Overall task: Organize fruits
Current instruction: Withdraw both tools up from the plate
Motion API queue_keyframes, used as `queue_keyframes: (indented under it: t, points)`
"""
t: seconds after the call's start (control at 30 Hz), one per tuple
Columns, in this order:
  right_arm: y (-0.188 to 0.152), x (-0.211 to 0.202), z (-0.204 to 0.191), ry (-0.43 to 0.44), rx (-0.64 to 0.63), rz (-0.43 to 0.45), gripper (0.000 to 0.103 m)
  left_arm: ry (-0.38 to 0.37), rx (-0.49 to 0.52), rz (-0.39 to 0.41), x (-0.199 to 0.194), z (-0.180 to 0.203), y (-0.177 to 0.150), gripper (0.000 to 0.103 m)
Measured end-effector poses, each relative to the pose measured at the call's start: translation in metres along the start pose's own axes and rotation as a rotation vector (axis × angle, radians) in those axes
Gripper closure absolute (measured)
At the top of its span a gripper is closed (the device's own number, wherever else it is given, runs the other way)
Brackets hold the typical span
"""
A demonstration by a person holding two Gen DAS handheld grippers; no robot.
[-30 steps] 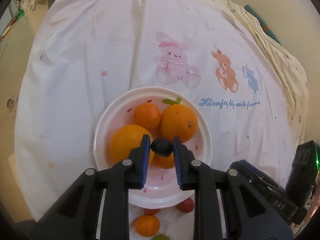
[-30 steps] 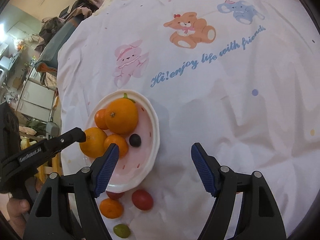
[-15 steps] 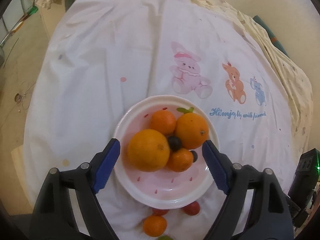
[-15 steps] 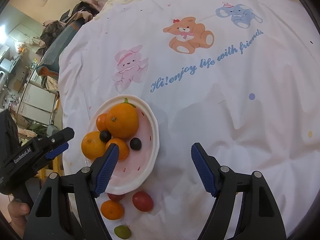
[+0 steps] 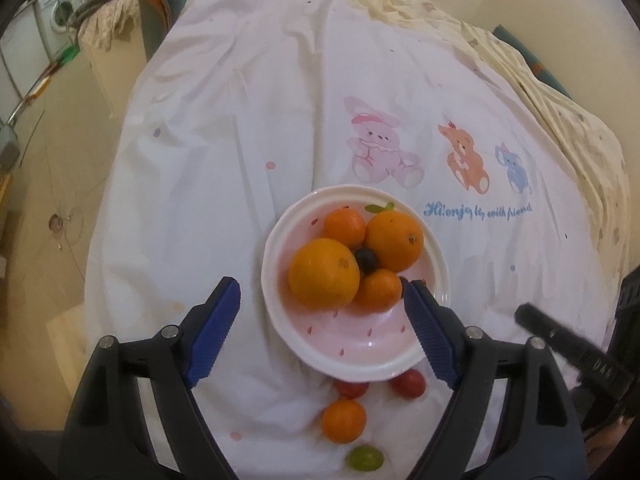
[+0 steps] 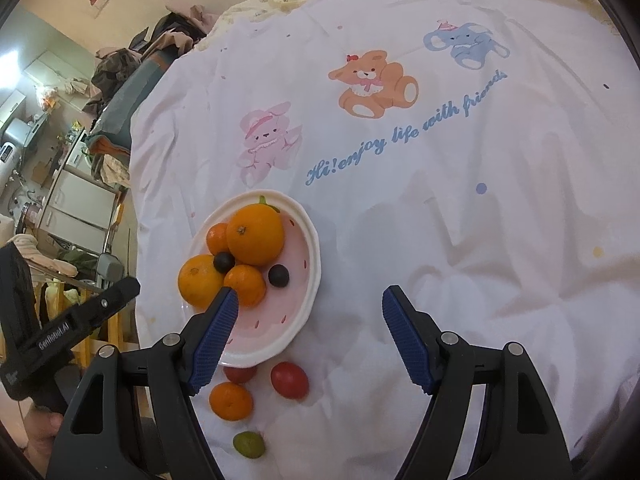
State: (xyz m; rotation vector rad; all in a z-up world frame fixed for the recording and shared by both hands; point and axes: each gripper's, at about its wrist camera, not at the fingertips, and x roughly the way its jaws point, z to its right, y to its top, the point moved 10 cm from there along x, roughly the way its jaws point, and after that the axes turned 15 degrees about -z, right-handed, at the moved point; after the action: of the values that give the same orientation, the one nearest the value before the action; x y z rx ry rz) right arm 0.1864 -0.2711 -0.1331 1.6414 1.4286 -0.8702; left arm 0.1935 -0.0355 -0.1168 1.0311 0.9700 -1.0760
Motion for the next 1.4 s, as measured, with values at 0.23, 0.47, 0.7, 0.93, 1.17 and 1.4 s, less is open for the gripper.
queue_keyframes:
  t: [0.23, 0.47, 0.7, 0.93, 1.17, 1.4]
  points:
    - [-0.022, -0.012, -0.005, 0.015, -0.024, 0.001, 0.026, 0.013, -0.003, -0.016, -0.009, -0.006, -0.027, 0.021]
    - [-0.044, -0.017, -0.007, 0.034, -0.022, 0.001, 0.026, 0.026, -0.005, -0.055, -0.011, -0.010, -0.050, 0.021]
    - [-0.056, -0.017, -0.007, 0.049, 0.000, 0.009, 0.026, -0.014, -0.050, -0.061, -0.010, -0.016, -0.067, 0.021]
    - [-0.054, -0.009, -0.008, 0.041, 0.002, 0.000, 0.026, 0.069, -0.026, -0.035, -0.001, -0.031, -0.070, 0.021]
    - [-0.052, 0.009, -0.009, 0.036, 0.024, -0.045, 0.026, 0.072, 0.013, -0.103, 0.018, -0.025, -0.079, 0.022]
    - [-0.052, 0.017, -0.010, 0.021, 0.022, -0.071, 0.026, 0.074, 0.122, -0.234, 0.055, 0.011, -0.105, 0.028]
